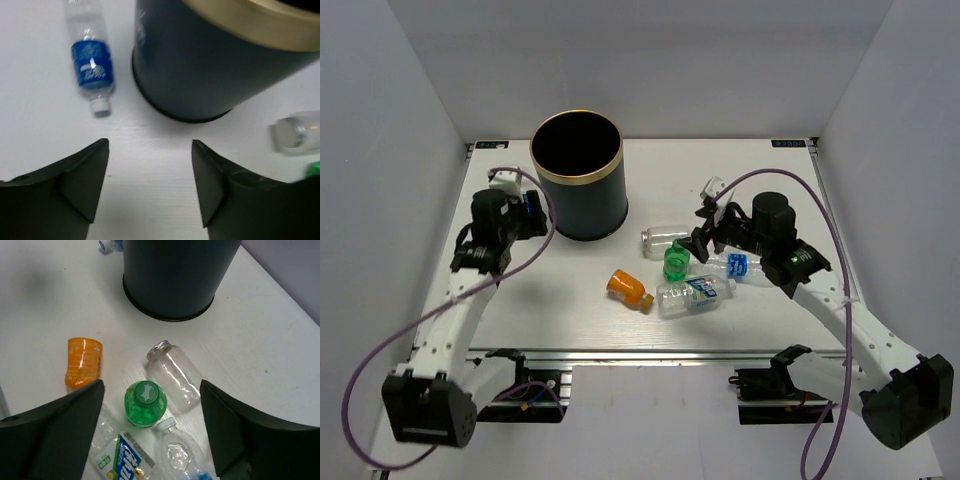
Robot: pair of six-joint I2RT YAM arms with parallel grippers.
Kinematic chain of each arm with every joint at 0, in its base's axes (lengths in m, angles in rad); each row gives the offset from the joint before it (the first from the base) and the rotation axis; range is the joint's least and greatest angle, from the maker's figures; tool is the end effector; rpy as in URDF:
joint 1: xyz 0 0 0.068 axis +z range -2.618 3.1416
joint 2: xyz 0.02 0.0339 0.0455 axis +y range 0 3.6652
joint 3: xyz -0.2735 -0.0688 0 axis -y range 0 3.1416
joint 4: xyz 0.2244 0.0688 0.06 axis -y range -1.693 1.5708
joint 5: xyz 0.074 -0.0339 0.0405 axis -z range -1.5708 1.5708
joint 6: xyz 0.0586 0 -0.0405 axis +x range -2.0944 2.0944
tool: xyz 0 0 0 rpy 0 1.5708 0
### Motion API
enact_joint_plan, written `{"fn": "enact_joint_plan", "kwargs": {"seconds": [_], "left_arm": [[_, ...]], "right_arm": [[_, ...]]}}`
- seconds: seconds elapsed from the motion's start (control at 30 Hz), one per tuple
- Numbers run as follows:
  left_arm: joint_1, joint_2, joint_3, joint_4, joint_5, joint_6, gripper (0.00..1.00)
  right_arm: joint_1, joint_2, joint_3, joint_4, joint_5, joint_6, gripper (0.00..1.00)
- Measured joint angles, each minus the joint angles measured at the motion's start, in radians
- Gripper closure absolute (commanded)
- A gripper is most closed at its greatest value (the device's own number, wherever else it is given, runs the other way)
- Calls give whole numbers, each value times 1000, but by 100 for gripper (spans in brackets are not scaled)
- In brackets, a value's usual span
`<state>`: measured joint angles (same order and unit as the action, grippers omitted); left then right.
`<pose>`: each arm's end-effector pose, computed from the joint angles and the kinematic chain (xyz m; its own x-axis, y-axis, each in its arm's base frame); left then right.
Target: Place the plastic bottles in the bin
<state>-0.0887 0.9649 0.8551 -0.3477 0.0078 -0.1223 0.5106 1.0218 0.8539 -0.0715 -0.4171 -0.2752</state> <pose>0.2120 -0.0193 0.3148 -0.4483 -0.0826 -0.8900 0.0412 0.9928 -0.1129 0.1912 0.1343 0.3382 0.0156 -0.2760 -0.9610 -0.8166 0.5511 -0.1715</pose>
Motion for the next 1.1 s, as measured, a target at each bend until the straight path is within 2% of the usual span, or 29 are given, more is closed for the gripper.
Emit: {"fn": "enact_joint_plan", "kwargs": {"seconds": [0.07, 0.1, 0.3, 0.47, 0.77, 1.1], "left_arm": [[0, 99, 26, -30, -60, -12, 3], [1, 143, 37, -46, -88, -16, 0], [7, 375, 138, -108, -254, -66, 0], [13, 510, 184, -85, -320, -85, 2], [76, 753, 262, -12, -325, -89, 2], [156, 876, 314, 56, -238, -89, 2]], "right_arm": [[0, 1, 11, -14, 3, -4, 14], [0, 1, 16, -20, 8, -5, 14], [0, -26, 22, -46, 24, -3, 12], [0, -68, 22, -47, 27, -2, 10], [0, -105, 22, -47, 28, -2, 10], [0, -126, 21, -47, 10, -2, 10]]}}
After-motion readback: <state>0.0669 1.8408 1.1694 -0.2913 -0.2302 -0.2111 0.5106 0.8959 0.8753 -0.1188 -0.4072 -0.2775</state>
